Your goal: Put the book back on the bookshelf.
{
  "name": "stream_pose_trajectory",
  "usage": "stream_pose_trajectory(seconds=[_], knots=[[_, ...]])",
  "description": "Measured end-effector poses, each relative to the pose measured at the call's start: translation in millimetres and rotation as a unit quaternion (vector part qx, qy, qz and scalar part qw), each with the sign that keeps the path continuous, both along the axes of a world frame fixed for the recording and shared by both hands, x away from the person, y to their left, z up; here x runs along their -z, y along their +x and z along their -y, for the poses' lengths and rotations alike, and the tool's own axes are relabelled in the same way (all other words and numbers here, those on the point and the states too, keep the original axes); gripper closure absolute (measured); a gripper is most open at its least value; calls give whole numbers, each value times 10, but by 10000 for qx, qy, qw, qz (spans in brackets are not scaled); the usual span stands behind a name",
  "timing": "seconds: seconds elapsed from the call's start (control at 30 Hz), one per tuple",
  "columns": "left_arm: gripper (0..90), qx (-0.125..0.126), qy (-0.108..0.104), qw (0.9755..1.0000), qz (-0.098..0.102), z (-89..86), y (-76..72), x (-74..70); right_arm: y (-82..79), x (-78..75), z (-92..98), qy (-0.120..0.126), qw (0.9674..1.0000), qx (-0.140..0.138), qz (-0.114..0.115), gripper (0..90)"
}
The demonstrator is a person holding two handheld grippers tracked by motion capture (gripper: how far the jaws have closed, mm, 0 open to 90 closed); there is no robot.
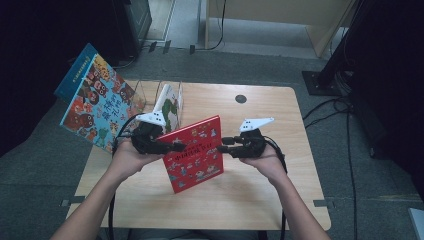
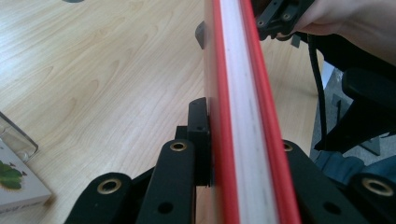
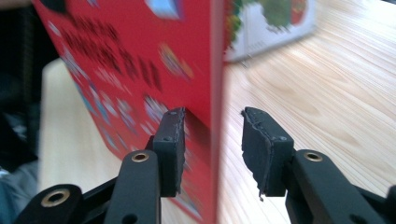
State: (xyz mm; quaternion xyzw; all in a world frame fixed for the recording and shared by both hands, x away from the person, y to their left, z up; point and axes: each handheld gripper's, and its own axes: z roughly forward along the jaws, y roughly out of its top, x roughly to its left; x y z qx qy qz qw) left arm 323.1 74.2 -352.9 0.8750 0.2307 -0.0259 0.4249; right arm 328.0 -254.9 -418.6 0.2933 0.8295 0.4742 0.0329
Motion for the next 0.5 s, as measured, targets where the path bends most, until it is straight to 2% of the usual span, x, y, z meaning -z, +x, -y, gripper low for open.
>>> stream_pose_trajectory(seconds=[0.13, 0.23, 0.27, 0.4, 0.43, 0.5], knots=[[804, -154, 36, 9998, 100, -118, -32, -46, -51, 111, 182, -80, 9997, 230, 15, 557], [805, -316, 37, 9994, 158, -234, -64, -91, -105, 228, 293, -265, 9990, 355, 32, 549], [805, -316, 37, 9994, 158, -234, -64, -91, -120, 268, 327, -345, 9984, 447, 5, 547], [805, -569, 5, 9983, 157, -450, -94, -130, -140, 436, 441, -678, 9948, 754, -68, 532], [805, -569, 5, 9983, 157, -450, -94, -130, -140, 436, 441, -678, 9948, 754, -68, 532], [804, -757, -33, 9970, 146, -579, -117, -142, -144, 557, 510, -846, 9917, 958, -140, 507]])
